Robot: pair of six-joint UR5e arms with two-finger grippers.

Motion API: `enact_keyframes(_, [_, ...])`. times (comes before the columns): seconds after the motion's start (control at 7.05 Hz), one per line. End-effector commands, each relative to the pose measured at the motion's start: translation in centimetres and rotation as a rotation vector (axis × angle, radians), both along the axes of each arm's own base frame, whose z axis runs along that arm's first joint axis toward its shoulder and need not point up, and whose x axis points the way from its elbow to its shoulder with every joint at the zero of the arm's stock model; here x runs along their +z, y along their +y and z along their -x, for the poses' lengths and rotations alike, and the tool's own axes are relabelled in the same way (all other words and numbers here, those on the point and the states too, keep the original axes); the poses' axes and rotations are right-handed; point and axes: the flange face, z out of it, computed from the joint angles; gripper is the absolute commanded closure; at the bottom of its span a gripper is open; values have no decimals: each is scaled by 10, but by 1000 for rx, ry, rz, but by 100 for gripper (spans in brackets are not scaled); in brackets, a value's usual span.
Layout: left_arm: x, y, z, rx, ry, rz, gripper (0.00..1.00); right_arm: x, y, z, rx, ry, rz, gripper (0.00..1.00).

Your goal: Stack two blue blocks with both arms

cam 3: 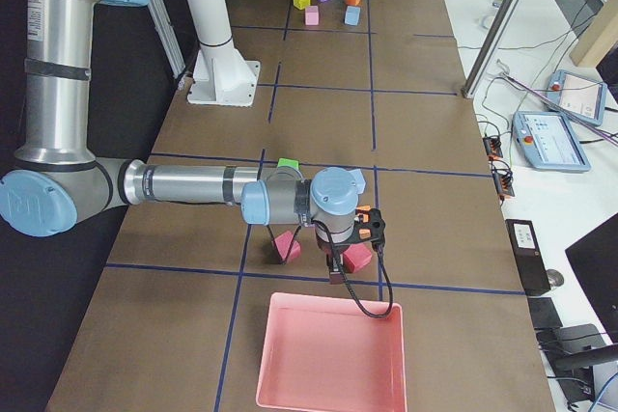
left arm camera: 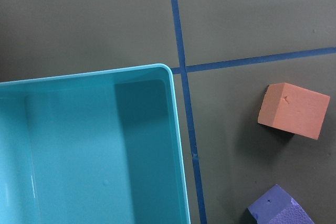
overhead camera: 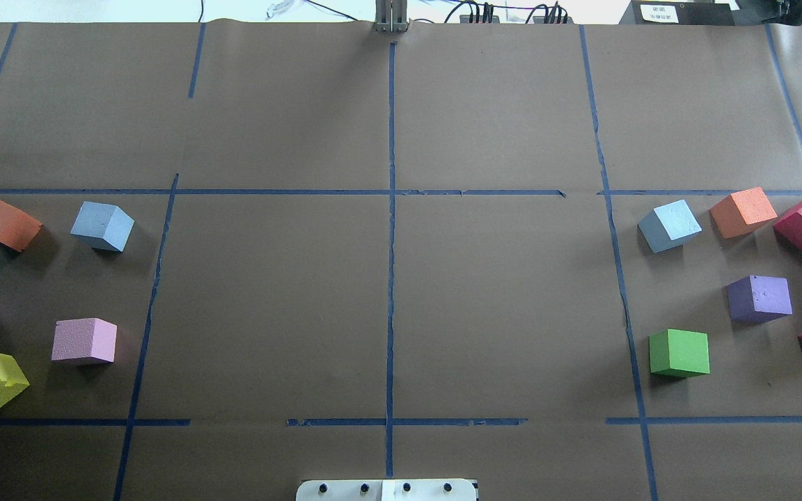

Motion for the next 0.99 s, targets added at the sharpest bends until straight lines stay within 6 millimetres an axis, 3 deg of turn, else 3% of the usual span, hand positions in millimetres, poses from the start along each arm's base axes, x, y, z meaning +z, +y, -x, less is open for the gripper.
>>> enact_keyframes(0.0, [-5, 5, 2, 2, -5, -24, 0, 4, 5, 1, 2, -3, 11, 0])
enact_keyframes(0.28, [-11, 12, 1, -4, -5, -24, 0, 5, 5, 1, 0, 0, 14, 0])
enact_keyframes(0.57, [0, 24, 0, -2, -6, -5, 0, 6, 5, 1, 0, -2, 17, 0])
enact_keyframes(0.85, [8, 25, 1, 0, -12, 4, 0, 4, 5, 1, -5, -1, 3, 0])
